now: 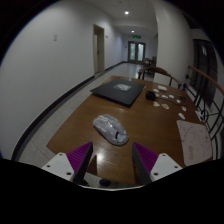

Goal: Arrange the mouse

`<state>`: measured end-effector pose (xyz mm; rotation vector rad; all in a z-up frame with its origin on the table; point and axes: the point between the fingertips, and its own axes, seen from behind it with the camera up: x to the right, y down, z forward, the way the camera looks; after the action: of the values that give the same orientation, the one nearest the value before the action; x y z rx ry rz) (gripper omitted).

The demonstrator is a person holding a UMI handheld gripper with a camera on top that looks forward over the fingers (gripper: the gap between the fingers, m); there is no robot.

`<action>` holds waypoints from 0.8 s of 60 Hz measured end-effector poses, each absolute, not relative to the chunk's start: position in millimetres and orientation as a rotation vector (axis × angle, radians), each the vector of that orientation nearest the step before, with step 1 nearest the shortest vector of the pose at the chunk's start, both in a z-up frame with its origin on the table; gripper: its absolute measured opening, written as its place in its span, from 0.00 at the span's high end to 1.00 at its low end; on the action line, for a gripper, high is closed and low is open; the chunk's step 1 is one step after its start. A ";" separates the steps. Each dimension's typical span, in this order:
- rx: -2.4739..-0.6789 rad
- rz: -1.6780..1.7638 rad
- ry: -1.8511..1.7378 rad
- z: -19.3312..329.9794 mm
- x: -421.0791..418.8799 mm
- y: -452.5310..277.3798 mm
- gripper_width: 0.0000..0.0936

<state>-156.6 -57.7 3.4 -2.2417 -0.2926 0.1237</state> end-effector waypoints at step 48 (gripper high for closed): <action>-2.149 0.211 -0.363 37.3 -149.8 62.4 0.63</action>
<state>-149.8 62.4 37.3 -2.1489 -0.3628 0.2112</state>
